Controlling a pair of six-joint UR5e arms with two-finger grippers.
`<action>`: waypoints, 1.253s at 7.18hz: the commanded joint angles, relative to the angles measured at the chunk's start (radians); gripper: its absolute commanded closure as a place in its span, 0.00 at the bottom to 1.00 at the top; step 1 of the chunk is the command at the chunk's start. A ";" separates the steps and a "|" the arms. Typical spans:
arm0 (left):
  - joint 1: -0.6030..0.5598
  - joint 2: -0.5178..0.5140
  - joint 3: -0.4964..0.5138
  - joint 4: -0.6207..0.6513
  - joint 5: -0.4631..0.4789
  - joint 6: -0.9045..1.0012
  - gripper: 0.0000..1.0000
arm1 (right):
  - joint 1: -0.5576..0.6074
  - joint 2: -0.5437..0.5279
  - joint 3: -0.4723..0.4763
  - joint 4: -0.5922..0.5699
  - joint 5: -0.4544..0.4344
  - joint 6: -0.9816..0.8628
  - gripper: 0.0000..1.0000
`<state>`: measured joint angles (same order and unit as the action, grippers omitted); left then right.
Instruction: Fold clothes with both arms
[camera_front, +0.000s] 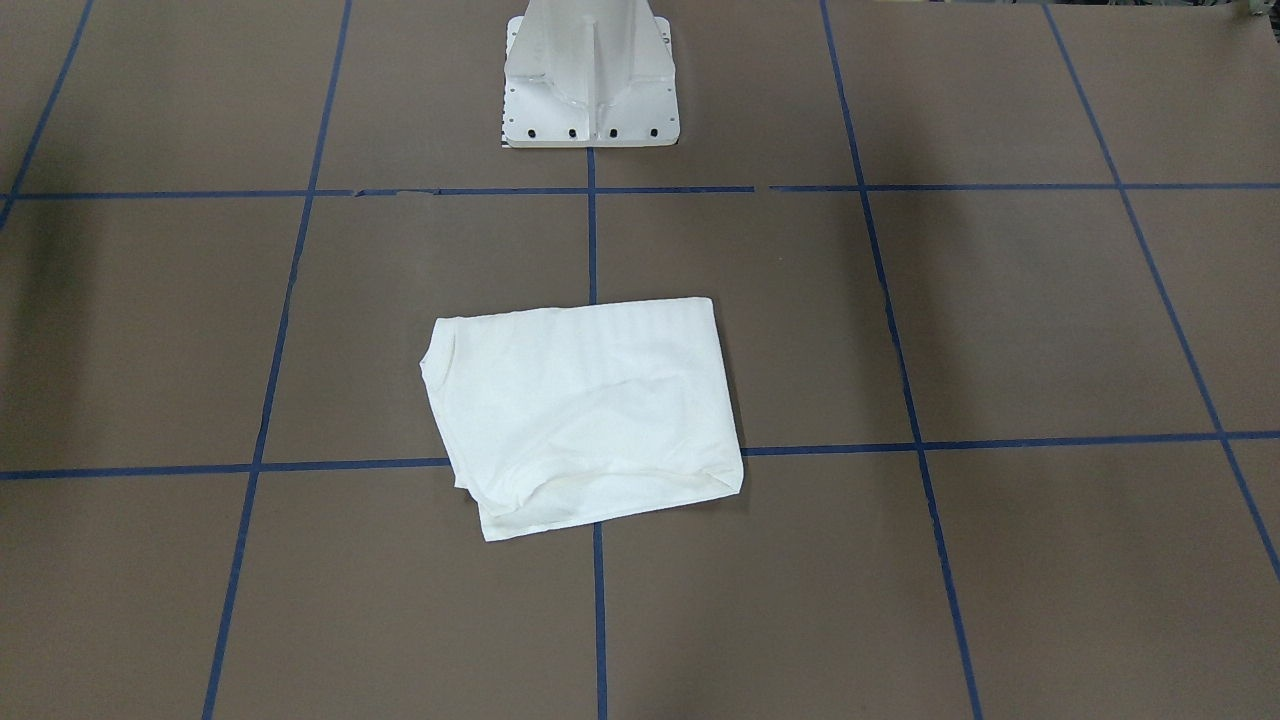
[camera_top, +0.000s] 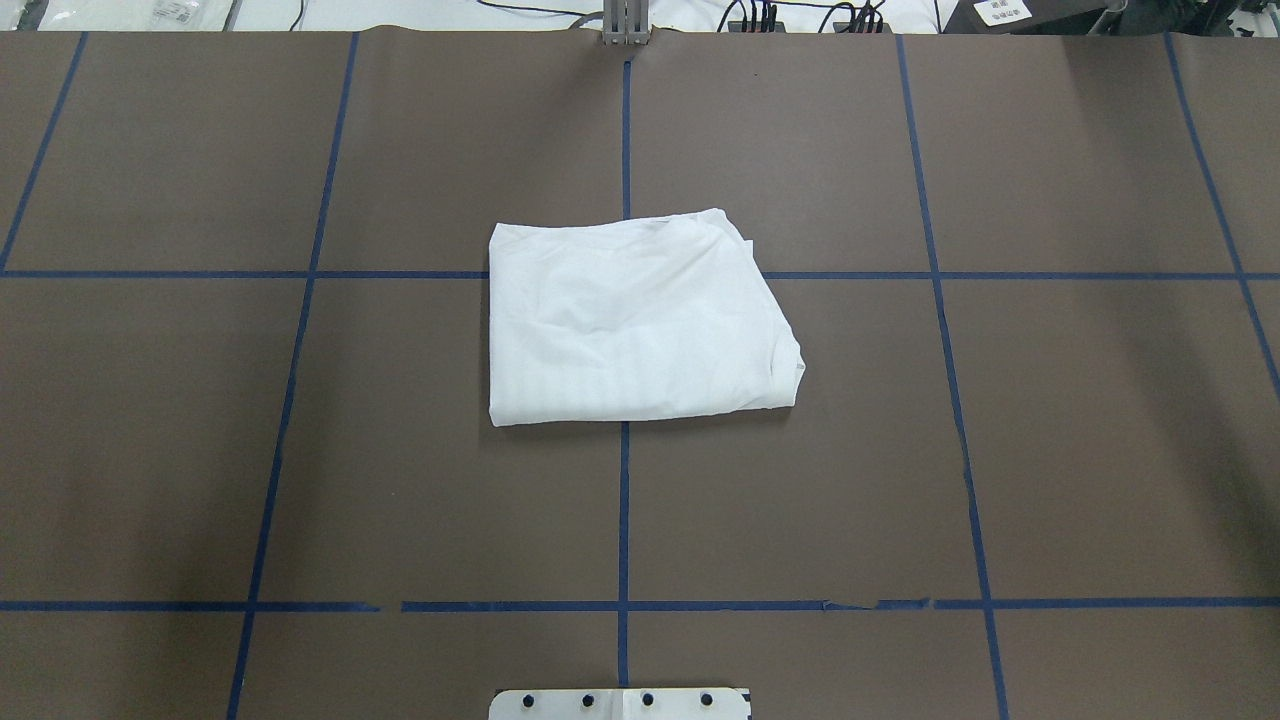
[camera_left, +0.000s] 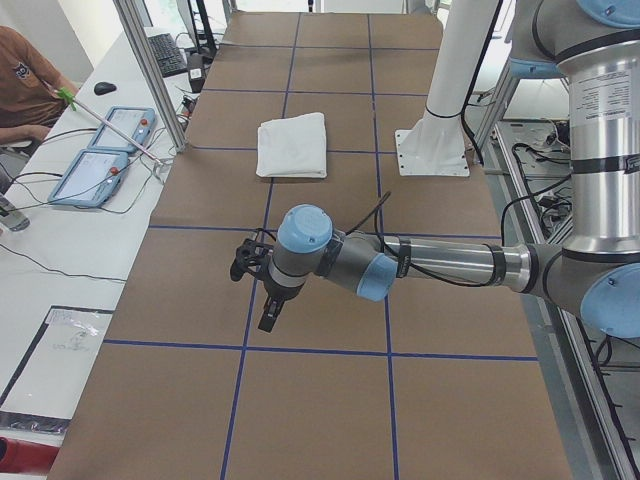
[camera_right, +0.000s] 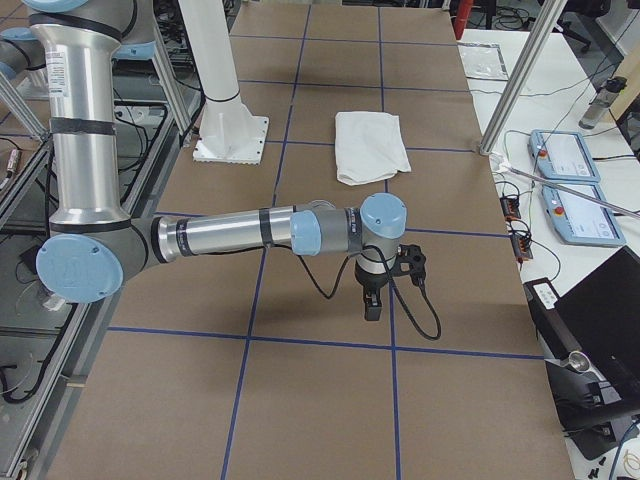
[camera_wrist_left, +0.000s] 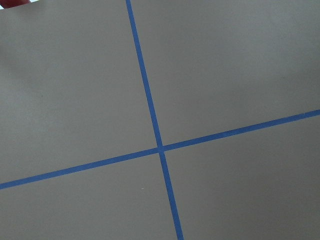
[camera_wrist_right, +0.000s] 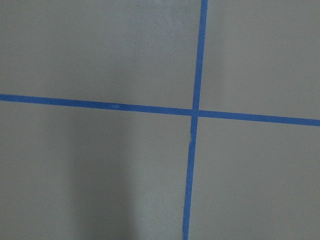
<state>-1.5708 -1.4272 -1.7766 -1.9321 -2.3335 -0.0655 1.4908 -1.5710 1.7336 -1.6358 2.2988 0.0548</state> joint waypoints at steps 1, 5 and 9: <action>0.000 -0.001 -0.001 -0.001 -0.015 0.001 0.00 | -0.001 -0.003 0.000 -0.001 0.007 0.000 0.00; 0.000 -0.001 -0.004 -0.001 -0.014 0.003 0.00 | -0.001 0.002 0.006 0.007 0.016 0.000 0.00; 0.000 -0.002 0.000 -0.047 -0.014 0.006 0.00 | -0.003 -0.003 0.006 0.008 0.010 0.002 0.00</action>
<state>-1.5708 -1.4294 -1.7789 -1.9567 -2.3465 -0.0601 1.4889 -1.5732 1.7392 -1.6287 2.3122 0.0567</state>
